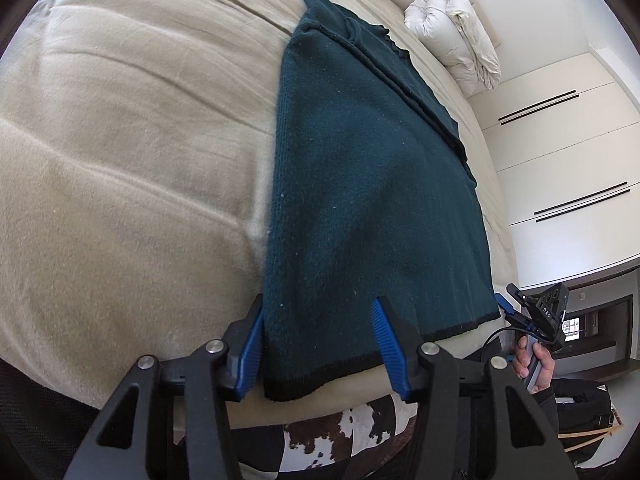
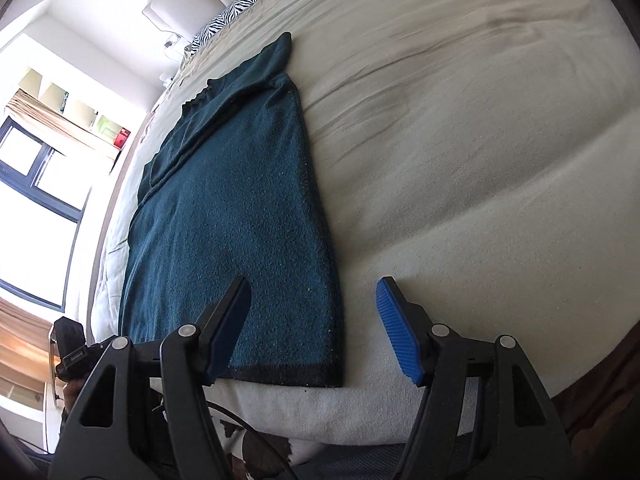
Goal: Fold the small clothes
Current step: 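Move both grippers to the sweater hem, then grasp the sweater hem with the left gripper while the right gripper grasps it too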
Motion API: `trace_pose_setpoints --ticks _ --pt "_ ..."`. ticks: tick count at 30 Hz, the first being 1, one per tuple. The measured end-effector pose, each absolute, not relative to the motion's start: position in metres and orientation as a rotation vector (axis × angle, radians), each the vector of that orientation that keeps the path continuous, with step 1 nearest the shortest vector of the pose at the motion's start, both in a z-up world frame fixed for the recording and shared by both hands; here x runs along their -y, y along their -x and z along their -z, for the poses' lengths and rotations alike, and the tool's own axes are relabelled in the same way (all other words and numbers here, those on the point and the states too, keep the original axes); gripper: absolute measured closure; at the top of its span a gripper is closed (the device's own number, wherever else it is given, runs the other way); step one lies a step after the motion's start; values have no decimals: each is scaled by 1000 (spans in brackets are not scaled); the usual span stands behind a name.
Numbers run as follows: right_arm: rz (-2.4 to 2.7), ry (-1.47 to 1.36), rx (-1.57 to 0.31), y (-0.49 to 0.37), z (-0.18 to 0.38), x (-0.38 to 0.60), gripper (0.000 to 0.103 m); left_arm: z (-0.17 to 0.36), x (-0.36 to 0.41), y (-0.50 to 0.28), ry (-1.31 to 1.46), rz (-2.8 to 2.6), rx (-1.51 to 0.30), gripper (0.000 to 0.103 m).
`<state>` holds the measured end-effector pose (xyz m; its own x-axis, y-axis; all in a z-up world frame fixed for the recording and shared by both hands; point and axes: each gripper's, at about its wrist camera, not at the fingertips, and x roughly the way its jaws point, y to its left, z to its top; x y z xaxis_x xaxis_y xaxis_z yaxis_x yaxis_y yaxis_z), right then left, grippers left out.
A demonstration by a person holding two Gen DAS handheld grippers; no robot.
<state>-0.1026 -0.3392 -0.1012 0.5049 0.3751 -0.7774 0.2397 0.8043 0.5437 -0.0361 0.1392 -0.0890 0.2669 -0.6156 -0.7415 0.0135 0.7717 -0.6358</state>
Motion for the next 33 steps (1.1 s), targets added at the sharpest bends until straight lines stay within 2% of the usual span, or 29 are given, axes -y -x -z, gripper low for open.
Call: trace_pose_setpoints --ticks 2,6,9,14,17,29,33 --pt "-96 -670 -1062 103 101 341 39 91 -140 37 582 457 -1244 55" --pt "-89 -676 -1079 102 102 344 39 97 -149 31 635 439 -1253 78" --pt "-86 -674 -1095 102 102 344 39 98 -151 30 633 441 -1258 83" --pt "-87 -690 -1158 101 110 348 56 95 -145 30 599 449 -1263 93" --pt "-110 -706 -1204 100 114 346 68 95 -147 30 596 452 -1262 94" --pt "-189 -785 -1264 96 130 335 69 97 -149 31 607 472 -1257 95" --pt "-193 -782 -1252 97 130 332 87 95 -150 31 606 471 -1250 96"
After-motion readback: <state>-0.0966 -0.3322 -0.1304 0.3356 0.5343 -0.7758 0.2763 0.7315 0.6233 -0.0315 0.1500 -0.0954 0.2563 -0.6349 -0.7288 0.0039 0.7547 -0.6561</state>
